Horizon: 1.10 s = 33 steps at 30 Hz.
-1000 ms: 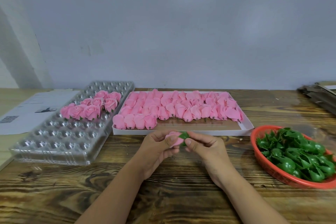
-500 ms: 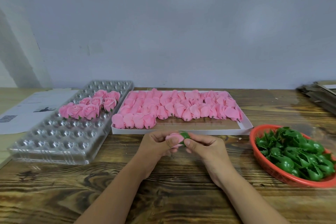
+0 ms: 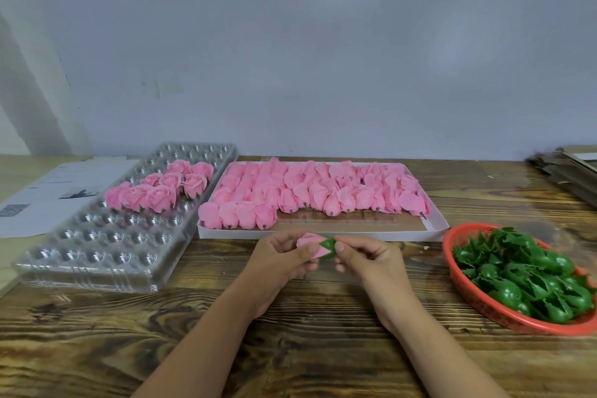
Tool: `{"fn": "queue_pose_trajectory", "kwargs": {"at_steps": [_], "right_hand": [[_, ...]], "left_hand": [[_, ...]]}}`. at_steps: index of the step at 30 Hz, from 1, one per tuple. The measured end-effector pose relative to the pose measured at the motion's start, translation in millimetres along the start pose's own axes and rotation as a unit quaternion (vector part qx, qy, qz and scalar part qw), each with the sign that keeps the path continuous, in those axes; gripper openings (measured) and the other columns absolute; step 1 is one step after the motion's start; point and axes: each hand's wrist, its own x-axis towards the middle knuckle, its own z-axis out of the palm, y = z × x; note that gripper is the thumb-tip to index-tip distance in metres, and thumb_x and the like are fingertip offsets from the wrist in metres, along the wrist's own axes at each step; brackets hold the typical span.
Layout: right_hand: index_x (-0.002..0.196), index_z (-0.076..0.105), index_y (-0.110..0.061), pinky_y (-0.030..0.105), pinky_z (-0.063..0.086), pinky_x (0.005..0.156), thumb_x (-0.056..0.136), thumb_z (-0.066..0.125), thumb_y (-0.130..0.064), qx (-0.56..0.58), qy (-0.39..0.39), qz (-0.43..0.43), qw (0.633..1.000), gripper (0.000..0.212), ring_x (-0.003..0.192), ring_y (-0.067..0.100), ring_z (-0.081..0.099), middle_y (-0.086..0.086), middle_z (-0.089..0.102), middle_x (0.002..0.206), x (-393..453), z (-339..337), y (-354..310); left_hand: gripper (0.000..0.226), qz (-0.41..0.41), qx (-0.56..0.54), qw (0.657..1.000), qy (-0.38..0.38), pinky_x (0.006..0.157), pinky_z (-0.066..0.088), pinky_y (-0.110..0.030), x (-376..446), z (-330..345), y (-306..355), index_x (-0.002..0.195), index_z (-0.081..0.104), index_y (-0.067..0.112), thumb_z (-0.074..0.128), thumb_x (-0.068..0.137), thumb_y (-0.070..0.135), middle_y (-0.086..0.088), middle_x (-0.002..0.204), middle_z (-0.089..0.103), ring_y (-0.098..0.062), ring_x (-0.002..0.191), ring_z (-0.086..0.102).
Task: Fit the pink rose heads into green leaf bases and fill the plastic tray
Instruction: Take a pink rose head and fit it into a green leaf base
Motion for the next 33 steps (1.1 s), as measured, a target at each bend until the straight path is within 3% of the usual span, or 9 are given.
{"fn": "queue_pose_trajectory", "kwargs": {"at_steps": [3,14,24,27,29,31,33], "right_hand": [[0.087,0.078,-0.01,0.02,0.057,0.064,0.087,0.068,0.003,-0.009,0.012,0.007,1.0,0.016,0.062,0.011,0.065,0.01,0.073,0.07,2.2,-1.9,0.7],[0.093,0.075,0.001,0.021,0.056,0.06,0.088,0.067,0.004,-0.045,-0.01,0.007,0.999,0.01,0.057,0.012,0.063,0.009,0.071,0.065,3.0,-6.6,4.5],[0.078,0.078,-0.017,0.022,0.056,0.061,0.088,0.069,0.0,-0.091,-0.028,-0.014,0.995,0.021,0.058,0.013,0.065,0.01,0.073,0.067,4.9,-8.9,10.8],[0.081,0.076,-0.022,0.031,0.06,0.07,0.089,0.07,-0.003,-0.184,-0.018,-0.038,0.982,0.022,0.067,0.016,0.069,0.006,0.074,0.072,9.0,-11.3,15.0],[0.094,0.073,-0.027,0.026,0.057,0.076,0.087,0.07,-0.005,-0.267,-0.014,-0.07,0.961,0.023,0.078,0.008,0.069,-0.003,0.074,0.082,9.9,-12.8,17.5],[0.111,0.069,-0.029,0.011,0.05,0.077,0.083,0.07,-0.008,-0.316,-0.056,-0.102,0.942,0.035,0.087,-0.001,0.066,-0.014,0.072,0.09,7.8,-13.4,17.3],[0.113,0.067,-0.037,0.006,0.047,0.077,0.079,0.071,-0.012,-0.35,-0.109,-0.13,0.921,0.042,0.089,-0.005,0.066,-0.022,0.072,0.092,4.8,-12.4,18.2]], "left_hand": [[0.044,0.005,-0.005,1.0,-0.001,0.084,0.061,-0.027,0.7,-0.4,0.2,0.12,0.07,0.005,0.079,0.079,0.017,-0.014,0.116,0.075,-0.024,0.104,0.072],[0.025,0.025,0.056,0.998,-0.005,0.083,0.06,-0.023,-1.8,-0.4,-1.5,0.107,0.08,0.018,0.078,0.082,0.02,-0.011,0.111,0.077,-0.019,0.1,0.073],[0.025,0.013,0.088,0.996,-0.002,0.087,0.059,-0.03,-0.7,-3.4,-2.5,0.105,0.081,0.023,0.08,0.079,0.023,-0.01,0.109,0.078,-0.022,0.1,0.072],[0.021,0.012,0.109,0.994,0.003,0.084,0.062,-0.029,0.8,-4.1,-2.5,0.104,0.08,0.024,0.08,0.085,0.016,-0.008,0.107,0.078,-0.021,0.1,0.073],[0.024,0.032,0.145,0.989,0.008,0.078,0.059,-0.022,1.7,-2.2,-3.1,0.101,0.08,0.03,0.079,0.087,0.01,-0.002,0.104,0.079,-0.016,0.098,0.074],[0.029,0.053,0.189,0.98,0.017,0.079,0.057,-0.019,2.9,0.3,-4.8,0.094,0.081,0.035,0.079,0.086,0.007,0.003,0.101,0.079,-0.012,0.096,0.074],[0.03,0.073,0.217,0.973,0.034,0.081,0.055,-0.018,3.4,1.2,-7.8,0.091,0.08,0.036,0.079,0.084,0.007,0.007,0.098,0.079,-0.009,0.095,0.074]]}}
